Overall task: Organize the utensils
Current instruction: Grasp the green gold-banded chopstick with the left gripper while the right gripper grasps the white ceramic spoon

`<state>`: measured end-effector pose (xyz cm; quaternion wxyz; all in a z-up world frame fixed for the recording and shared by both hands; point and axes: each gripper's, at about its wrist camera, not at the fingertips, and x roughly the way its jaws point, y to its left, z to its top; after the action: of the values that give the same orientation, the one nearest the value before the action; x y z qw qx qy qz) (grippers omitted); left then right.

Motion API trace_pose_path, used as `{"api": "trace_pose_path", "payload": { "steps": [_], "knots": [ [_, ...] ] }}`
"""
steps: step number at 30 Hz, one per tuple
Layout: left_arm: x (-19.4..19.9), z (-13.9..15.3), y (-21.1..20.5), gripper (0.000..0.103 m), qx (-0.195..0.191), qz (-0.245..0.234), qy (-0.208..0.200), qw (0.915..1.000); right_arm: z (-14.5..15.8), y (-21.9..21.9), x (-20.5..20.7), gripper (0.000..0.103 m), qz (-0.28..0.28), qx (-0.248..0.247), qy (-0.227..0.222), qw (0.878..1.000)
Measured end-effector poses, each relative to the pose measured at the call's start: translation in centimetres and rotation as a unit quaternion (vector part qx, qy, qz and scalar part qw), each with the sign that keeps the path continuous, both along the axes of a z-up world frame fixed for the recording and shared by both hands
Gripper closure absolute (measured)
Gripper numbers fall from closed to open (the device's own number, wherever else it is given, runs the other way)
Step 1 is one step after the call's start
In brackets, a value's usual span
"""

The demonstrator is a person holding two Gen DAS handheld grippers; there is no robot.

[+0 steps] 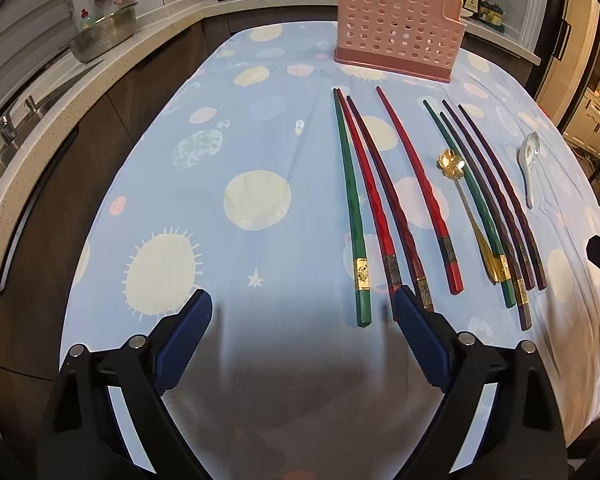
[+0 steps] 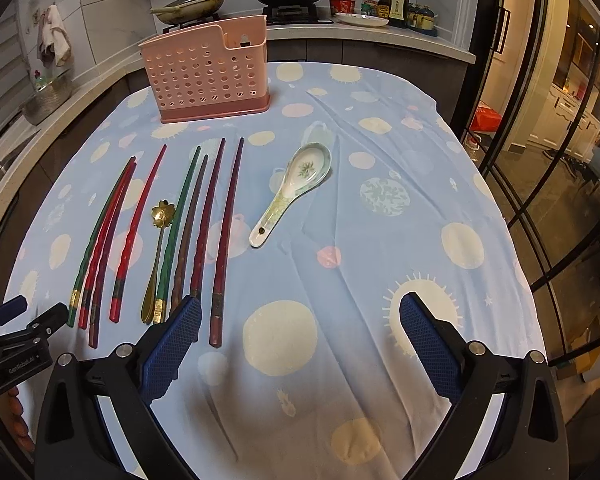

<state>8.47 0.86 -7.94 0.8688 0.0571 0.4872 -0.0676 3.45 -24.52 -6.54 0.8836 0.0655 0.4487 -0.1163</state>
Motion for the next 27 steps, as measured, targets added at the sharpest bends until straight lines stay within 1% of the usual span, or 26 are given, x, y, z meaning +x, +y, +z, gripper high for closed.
{"api": "trace_pose_path", "payload": {
  "steps": [2, 4, 6, 8, 13, 14, 16, 18, 22, 24, 27],
  "knots": [
    [0.3, -0.3, 0.0, 0.024, -0.005, -0.005, 0.007, 1.0000, -0.2, 0.0, 0.4, 0.010, -0.001, 0.000, 0.001, 1.000],
    [0.6, -0.7, 0.0, 0.033, -0.010, -0.008, 0.015, 0.9998, -0.4, -0.1, 0.8, 0.012, -0.001, 0.000, 0.003, 1.000],
    [0.8, -1.0, -0.1, 0.038, -0.013, -0.012, 0.021, 0.9996, -0.5, -0.1, 1.3, 0.015, -0.001, 0.001, 0.003, 1.000],
    [0.9, -1.2, -0.2, 0.039, -0.012, -0.014, 0.022, 0.9996, -0.6, -0.1, 1.8, 0.017, -0.002, -0.002, 0.003, 1.000],
    [0.7, -1.1, -0.2, 0.053, -0.015, -0.023, 0.018, 0.9995, -1.2, -0.6, 3.3, 0.029, -0.010, 0.004, 0.006, 1.000],
    [0.7, -1.1, -0.2, 0.055, -0.016, -0.024, 0.018, 0.9994, -1.3, -0.7, 3.7, 0.033, -0.010, 0.005, 0.007, 1.000],
    [0.6, -1.1, -0.3, 0.064, -0.018, -0.027, 0.018, 0.9993, -1.5, -0.7, 4.4, 0.037, -0.011, 0.005, 0.007, 1.000],
    [0.6, -1.0, -0.3, 0.070, -0.022, -0.030, 0.019, 0.9991, -1.9, -0.7, 5.2, 0.044, -0.011, 0.009, 0.008, 1.000],
    [0.6, -1.0, -0.4, 0.071, -0.024, -0.032, 0.020, 0.9990, -2.5, -0.2, 6.9, 0.051, -0.006, 0.013, 0.010, 1.000],
    [0.6, -1.1, -0.4, 0.071, -0.023, -0.032, 0.020, 0.9990, -2.8, 0.2, 7.6, 0.061, -0.003, 0.010, 0.010, 1.000],
    [0.6, -1.1, -0.4, 0.071, -0.023, -0.032, 0.020, 0.9990, -3.6, 0.6, 8.6, 0.069, 0.000, 0.002, 0.020, 1.000]
  ]
}}
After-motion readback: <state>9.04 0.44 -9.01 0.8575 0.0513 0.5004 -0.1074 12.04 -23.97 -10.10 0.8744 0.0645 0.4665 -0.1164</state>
